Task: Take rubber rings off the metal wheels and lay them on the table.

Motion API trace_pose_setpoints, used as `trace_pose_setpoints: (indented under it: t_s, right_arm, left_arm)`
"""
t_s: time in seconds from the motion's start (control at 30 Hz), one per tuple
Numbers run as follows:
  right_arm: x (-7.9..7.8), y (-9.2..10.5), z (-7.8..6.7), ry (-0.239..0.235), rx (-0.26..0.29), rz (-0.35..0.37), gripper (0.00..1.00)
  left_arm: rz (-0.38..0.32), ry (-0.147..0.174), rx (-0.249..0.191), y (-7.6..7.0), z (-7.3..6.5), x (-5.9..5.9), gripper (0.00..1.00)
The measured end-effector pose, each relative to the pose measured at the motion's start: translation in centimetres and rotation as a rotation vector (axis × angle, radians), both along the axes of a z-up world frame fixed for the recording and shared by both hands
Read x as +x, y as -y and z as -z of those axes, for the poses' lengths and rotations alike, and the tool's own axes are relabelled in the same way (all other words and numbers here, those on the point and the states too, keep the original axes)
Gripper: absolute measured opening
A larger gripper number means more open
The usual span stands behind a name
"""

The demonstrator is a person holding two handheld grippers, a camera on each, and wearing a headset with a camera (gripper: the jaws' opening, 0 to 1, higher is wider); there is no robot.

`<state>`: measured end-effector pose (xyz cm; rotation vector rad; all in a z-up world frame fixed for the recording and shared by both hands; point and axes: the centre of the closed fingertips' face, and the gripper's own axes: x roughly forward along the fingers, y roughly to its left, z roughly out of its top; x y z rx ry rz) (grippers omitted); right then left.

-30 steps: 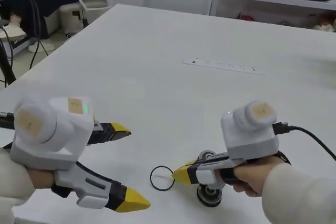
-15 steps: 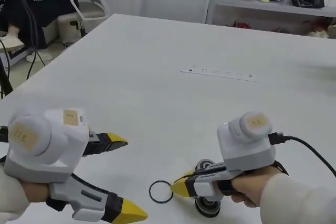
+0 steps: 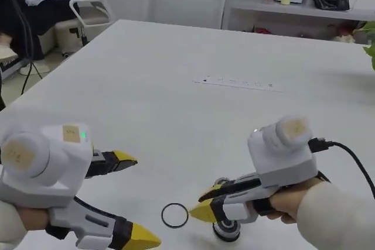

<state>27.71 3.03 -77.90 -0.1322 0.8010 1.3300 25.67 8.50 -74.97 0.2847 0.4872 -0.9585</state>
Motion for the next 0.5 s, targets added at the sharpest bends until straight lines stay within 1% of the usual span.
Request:
trace_pose_setpoints:
  t_s: [0.23,0.3,0.43,0.5]
  right_arm:
    - [-0.6,1.6,-2.2,0.037,0.028,-0.02,0.24]
    - [-0.7,2.2,-2.7,0.043,0.034,-0.021,0.25]
    - [-1.0,3.3,-3.3,0.048,0.046,-0.017,0.29]
    - [-1.0,4.1,-3.6,0.06,0.053,-0.012,0.3]
  left_arm:
    - [0.005,0.002,-0.005,0.0,0.0,0.1,0.86]
    - [0.012,0.001,0.005,0.0,0.1,0.1,0.86]
    - [0.022,-0.006,0.006,0.2,0.3,0.0,0.85]
    - [0.022,-0.006,0.006,0.1,0.2,0.1,0.85]
